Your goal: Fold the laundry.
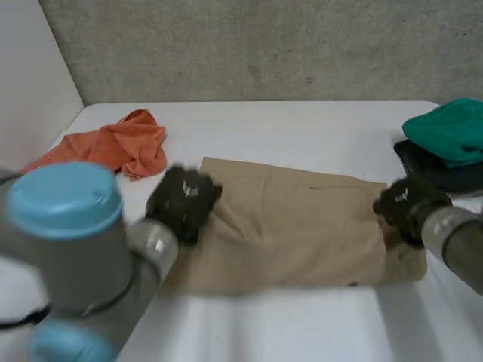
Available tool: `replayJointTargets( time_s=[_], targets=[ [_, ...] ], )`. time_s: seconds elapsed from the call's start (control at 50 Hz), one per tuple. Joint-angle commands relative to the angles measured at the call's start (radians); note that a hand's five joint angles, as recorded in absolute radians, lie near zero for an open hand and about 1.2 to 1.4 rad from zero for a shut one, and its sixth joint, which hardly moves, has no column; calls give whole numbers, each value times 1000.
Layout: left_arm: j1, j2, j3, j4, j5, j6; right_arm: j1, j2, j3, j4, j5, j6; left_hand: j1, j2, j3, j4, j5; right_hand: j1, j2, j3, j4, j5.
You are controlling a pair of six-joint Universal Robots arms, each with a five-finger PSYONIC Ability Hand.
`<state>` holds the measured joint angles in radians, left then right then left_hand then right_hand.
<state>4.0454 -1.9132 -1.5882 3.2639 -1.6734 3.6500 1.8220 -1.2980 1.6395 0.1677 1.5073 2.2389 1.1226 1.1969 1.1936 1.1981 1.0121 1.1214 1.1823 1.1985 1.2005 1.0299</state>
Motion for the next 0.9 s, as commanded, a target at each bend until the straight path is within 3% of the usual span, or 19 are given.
replayJointTargets(
  time_s=[0.02, 0.18, 0.32, 0.34, 0.36, 0.38, 0.4, 0.42, 0.46, 0.56, 0.72, 0.82, 0.9],
  targets=[
    [26, -295, 313, 230, -11, 108, 8, 180, -170, -158, 4, 102, 274, 199, 203, 198, 210, 275, 214, 198, 196, 192],
    [58, -577, 629, 364, -57, 260, 10, 399, -389, -330, 51, 100, 274, 199, 203, 198, 210, 275, 214, 198, 196, 192],
    [58, -747, 842, 451, -58, 276, 10, 565, -533, -481, 96, 91, 274, 199, 203, 198, 210, 275, 214, 198, 196, 192],
    [58, -776, 882, 454, -60, 276, 10, 577, -543, -491, 103, 91, 239, 165, 168, 164, 175, 61, 0, -16, -18, -22],
    [56, -786, 898, 454, -60, 276, 10, 594, -556, -510, 131, 93, -148, -222, -219, -223, -212, -688, -749, -765, -767, -771],
    [56, -794, 909, 453, -61, 274, 10, 597, -561, -516, 145, 94, -628, -703, -699, -704, -692, -947, -1008, -1024, -1026, -1030],
    [53, -797, 913, 451, -61, 271, 10, 599, -563, -519, 157, 97, -948, -1022, -1019, -1024, -1012, -947, -1008, -1024, -1026, -1030],
    [41, -796, 906, 456, -58, 274, 11, 594, -561, -519, 169, 103, -817, -892, -888, -893, -881, -947, -1008, -1024, -1026, -1030],
    [32, -782, 889, 454, -63, 268, 19, 559, -538, -519, 182, 120, -948, -1022, -1019, -1024, -1012, -947, -1008, -1024, -1026, -1030],
    [-17, -673, 783, 453, -66, 253, 22, 425, -436, -499, 166, 205, -948, -1022, -1019, -1024, -1012, -947, -1008, -1024, -1026, -1030],
    [-25, -431, 434, 451, -66, 144, -16, 191, -207, -256, 1, 323, -948, -1022, -1019, -1024, -1012, -947, -1008, -1024, -1026, -1030],
    [-28, -285, 219, 451, -65, 21, -98, 175, -113, -139, -87, 419, -948, -1022, -1019, -1024, -1012, -899, -960, -976, -978, -982],
    [-32, -231, 114, 451, -65, -62, -107, 178, -78, -168, -99, 432, -947, -1022, -1018, -1023, -1011, -837, -898, -914, -916, -920]
  ],
)
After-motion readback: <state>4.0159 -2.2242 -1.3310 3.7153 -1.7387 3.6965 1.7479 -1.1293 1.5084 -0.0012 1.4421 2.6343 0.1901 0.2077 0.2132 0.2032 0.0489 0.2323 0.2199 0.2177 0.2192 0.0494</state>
